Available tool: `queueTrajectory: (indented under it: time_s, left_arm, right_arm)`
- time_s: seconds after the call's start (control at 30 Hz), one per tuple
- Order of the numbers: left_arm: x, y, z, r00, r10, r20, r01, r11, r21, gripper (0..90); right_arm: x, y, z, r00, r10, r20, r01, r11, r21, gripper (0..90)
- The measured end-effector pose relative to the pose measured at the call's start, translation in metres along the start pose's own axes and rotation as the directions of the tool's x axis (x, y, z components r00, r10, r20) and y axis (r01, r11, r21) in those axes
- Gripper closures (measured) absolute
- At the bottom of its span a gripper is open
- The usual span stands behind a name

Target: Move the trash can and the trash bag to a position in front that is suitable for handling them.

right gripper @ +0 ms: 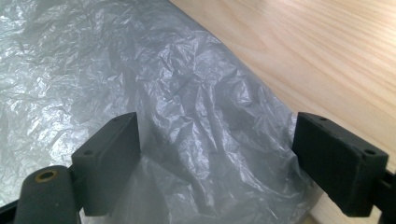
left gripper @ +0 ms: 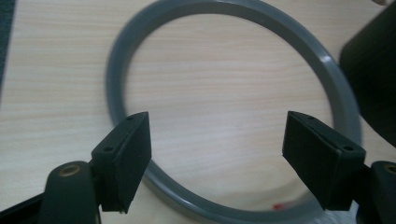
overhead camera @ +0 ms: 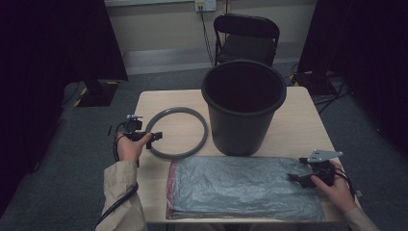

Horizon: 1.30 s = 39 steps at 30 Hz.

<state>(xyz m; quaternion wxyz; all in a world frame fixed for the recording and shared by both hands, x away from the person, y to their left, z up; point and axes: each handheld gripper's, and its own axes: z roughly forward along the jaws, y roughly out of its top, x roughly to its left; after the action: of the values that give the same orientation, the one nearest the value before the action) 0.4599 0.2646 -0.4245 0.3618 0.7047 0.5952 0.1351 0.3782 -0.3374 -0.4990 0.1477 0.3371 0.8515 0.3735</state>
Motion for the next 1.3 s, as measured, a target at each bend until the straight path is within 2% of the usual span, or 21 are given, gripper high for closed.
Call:
queueTrajectory:
  time_s: [0.2, 0.3, 0.47, 0.6, 0.7, 0.93, 1.1, 1.13, 1.2, 1.3]
  left_arm:
    - [-0.018, -0.004, 0.002, 0.9975, 0.053, 0.046, -0.054, 0.9984, 0.019, 22.9]
    - [-0.029, -0.007, 0.007, 0.9939, 0.077, 0.078, -0.079, 0.9966, 0.020, 22.9]
    - [-0.041, -0.017, 0.014, 0.9873, 0.122, 0.102, -0.128, 0.9904, 0.053, 22.7]
    - [-0.041, -0.025, 0.018, 0.9875, 0.137, 0.078, -0.143, 0.9873, 0.070, 22.7]
    - [-0.035, -0.029, 0.014, 0.9894, 0.138, 0.044, -0.141, 0.9869, 0.077, 23.2]
    - [-0.026, -0.039, 0.005, 0.9927, 0.117, 0.029, -0.119, 0.9891, 0.086, 23.5]
    - [-0.029, -0.051, 0.007, 0.9902, 0.137, 0.028, -0.139, 0.9842, 0.109, 23.6]
    - [-0.028, -0.052, 0.008, 0.9876, 0.154, 0.026, -0.157, 0.9806, 0.118, 23.6]
    - [-0.030, -0.056, 0.012, 0.9868, 0.160, 0.021, -0.162, 0.9787, 0.127, 23.1]
    - [-0.031, -0.056, 0.018, 0.9859, 0.167, 0.007, -0.167, 0.9787, 0.119, 21.3]
  right_arm:
    - [0.006, 0.009, 0.011, 0.9995, -0.022, -0.023, 0.022, 0.9998, 0.001, 13.7]
    - [0.008, 0.014, 0.016, 0.9989, -0.030, -0.034, 0.030, 0.9995, 0.004, 13.2]
    - [0.008, 0.017, 0.019, 0.9970, -0.051, -0.058, 0.051, 0.9987, 0.003, 13.2]
    - [0.008, 0.016, 0.018, 0.9966, -0.055, -0.062, 0.056, 0.9984, 0.004, 13.2]
    - [0.002, 0.011, 0.012, 0.9948, -0.068, -0.076, 0.068, 0.9977, 0.002, 13.3]
    - [-0.007, 0.003, 0.003, 0.9944, -0.070, -0.079, 0.071, 0.9975, 0.003, 13.3]
    - [-0.007, 0.002, 0.002, 0.9946, -0.069, -0.078, 0.070, 0.9976, 0.003, 13.3]
    - [-0.007, 0.002, 0.002, 0.9946, -0.069, -0.078, 0.070, 0.9976, 0.003, 13.3]
    - [-0.007, 0.002, 0.002, 0.9946, -0.069, -0.078, 0.070, 0.9976, 0.003, 13.3]
    - [-0.007, 0.002, 0.002, 0.9948, -0.068, -0.076, 0.069, 0.9976, 0.002, 13.3]
